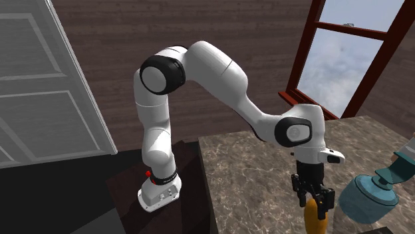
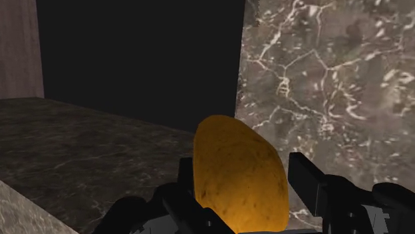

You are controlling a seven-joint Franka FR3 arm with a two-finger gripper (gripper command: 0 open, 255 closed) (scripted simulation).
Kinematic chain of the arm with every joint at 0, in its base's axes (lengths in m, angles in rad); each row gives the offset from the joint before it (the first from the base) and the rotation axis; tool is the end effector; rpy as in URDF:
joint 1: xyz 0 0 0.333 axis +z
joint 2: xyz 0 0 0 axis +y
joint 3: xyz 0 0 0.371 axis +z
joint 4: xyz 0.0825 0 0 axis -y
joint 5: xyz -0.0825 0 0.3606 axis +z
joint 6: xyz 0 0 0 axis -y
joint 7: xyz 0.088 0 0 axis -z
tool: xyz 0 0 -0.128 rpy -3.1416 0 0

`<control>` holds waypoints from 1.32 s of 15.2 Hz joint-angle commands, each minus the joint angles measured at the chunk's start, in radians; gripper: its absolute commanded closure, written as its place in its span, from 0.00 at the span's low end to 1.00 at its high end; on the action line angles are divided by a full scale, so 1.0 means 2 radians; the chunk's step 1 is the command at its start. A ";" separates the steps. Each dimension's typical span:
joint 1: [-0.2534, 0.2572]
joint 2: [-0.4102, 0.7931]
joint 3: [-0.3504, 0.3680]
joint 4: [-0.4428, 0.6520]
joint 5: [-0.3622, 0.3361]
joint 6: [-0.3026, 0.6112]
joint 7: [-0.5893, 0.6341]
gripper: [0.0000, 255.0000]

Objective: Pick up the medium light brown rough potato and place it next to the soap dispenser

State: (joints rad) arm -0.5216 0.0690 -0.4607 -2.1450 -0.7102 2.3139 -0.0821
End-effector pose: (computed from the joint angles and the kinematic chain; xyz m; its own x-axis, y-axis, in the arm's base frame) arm 0.2899 -0.4684 0.4399 0.8946 -0.4391 -0.0830 -0.3291 -0.7729 0.5425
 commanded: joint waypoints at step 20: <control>-0.008 0.059 -0.005 -0.024 -0.022 0.075 0.049 0.00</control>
State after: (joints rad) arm -0.5358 0.1848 -0.4694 -2.1904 -0.7535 2.4634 0.0168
